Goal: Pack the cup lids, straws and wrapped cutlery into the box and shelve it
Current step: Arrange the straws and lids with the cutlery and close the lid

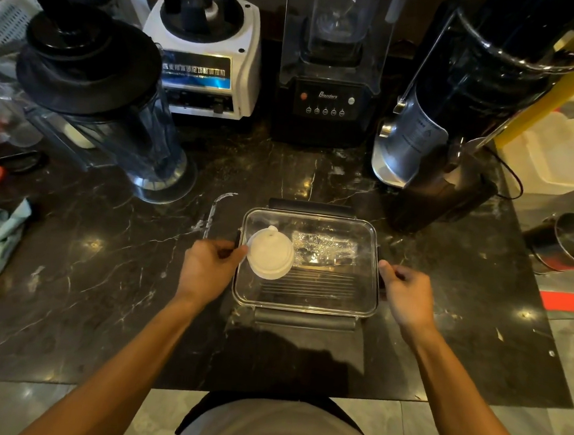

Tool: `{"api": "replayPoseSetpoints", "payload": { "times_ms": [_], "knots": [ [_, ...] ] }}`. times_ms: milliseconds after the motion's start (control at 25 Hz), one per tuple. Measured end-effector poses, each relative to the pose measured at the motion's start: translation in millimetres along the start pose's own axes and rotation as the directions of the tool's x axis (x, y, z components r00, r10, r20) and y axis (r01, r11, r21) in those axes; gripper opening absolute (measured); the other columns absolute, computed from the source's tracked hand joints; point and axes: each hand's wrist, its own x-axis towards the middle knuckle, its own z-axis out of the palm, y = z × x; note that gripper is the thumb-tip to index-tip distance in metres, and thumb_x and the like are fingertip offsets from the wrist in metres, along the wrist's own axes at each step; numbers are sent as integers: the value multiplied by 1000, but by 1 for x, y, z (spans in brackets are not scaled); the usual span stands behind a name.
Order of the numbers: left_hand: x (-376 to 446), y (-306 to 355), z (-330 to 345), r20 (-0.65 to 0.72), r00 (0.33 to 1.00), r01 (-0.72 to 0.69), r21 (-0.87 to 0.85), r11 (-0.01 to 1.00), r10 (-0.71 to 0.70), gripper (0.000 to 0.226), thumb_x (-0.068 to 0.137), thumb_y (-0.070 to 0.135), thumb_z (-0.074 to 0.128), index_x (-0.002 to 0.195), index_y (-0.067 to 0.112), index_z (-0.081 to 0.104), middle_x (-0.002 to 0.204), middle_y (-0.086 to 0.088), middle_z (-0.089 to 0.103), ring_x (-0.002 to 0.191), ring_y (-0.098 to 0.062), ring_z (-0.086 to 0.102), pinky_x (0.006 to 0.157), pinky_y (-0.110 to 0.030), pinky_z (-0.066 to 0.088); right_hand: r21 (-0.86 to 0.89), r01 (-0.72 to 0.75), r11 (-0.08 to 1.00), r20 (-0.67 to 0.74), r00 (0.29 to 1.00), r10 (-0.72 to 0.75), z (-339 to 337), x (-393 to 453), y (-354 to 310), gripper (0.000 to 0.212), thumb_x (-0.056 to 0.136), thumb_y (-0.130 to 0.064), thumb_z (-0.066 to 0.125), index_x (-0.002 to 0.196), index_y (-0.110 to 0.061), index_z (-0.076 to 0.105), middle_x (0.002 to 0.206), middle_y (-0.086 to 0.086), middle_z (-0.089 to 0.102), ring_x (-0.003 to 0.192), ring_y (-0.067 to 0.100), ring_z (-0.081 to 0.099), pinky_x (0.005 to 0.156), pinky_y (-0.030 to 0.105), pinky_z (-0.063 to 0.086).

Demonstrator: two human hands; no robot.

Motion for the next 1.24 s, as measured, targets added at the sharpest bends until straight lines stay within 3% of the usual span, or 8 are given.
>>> {"api": "replayPoseSetpoints", "payload": {
  "times_ms": [120, 240, 400, 520, 880, 1040, 1160, 1240],
  "knots": [
    [7, 5, 2, -42, 981, -173, 234, 957, 187, 28, 91, 45, 71, 114, 29, 74, 110, 14, 71, 96, -5, 69, 85, -35, 61, -300, 210, 931, 82, 978, -194, -2, -19, -10, 48, 93, -65, 56, 102, -22, 75, 103, 8, 74, 100, 24, 69, 82, 42, 57],
    [20, 41, 15, 132, 832, -539, 424, 728, 539, 48, 94, 39, 69, 139, 22, 61, 139, 5, 56, 125, -19, 54, 104, -42, 47, -555, 443, 704, 292, 896, -333, 8, -54, -10, 106, 78, -84, 57, 160, -21, 34, 165, 11, 27, 153, 27, 22, 123, 50, 28],
    [39, 77, 46, 458, 740, -672, 538, 509, 493, 63, 101, 48, 55, 156, 21, 41, 165, -4, 36, 154, -24, 27, 122, -50, 22, -636, 550, 542, 393, 834, -387, 17, -63, 15, 128, 73, -95, 43, 166, -15, 6, 173, 11, -4, 159, 24, -13, 127, 54, 7],
    [50, 75, 57, 516, 752, -658, 573, 488, 409, 69, 101, 52, 52, 159, 20, 34, 166, -4, 33, 155, -23, 26, 125, -49, 13, -656, 599, 458, 409, 793, -452, 13, -58, 23, 120, 79, -81, 56, 165, -13, 9, 173, 13, 1, 160, 28, -7, 126, 55, 13],
    [63, 73, 65, 508, 767, -641, 566, 519, 393, 75, 94, 61, 58, 155, 22, 38, 152, -6, 47, 140, -27, 40, 116, -51, 23, -689, 627, 364, 370, 736, -567, 20, -55, 29, 103, 85, -67, 62, 155, 3, 34, 163, 27, 31, 155, 42, 19, 120, 57, 31],
    [56, 78, 58, 454, 784, -613, 466, 638, 423, 74, 93, 53, 66, 155, 21, 40, 150, -7, 51, 141, -28, 43, 120, -49, 23, -560, 631, 537, 373, 770, -517, 13, -58, 25, 106, 82, -73, 64, 163, -17, 23, 172, 14, 14, 159, 29, 7, 123, 50, 24],
    [33, 55, 42, 196, 866, -498, 267, 825, 459, 72, 91, 46, 72, 153, 23, 43, 154, -4, 48, 139, -22, 44, 119, -48, 32, -172, 298, 939, 238, 938, -253, 2, -63, 17, 107, 77, -69, 75, 163, -37, 19, 173, -6, 10, 156, 13, 14, 120, 36, 25],
    [14, 33, 29, 44, 941, -337, 85, 938, 335, 74, 89, 45, 75, 152, 27, 40, 156, 2, 42, 138, -15, 42, 112, -38, 39, 151, 15, 988, 182, 982, -42, 1, -58, 19, 95, 82, -55, 78, 160, -33, 29, 163, -3, 37, 141, 13, 46, 111, 34, 43]
  ]
}}
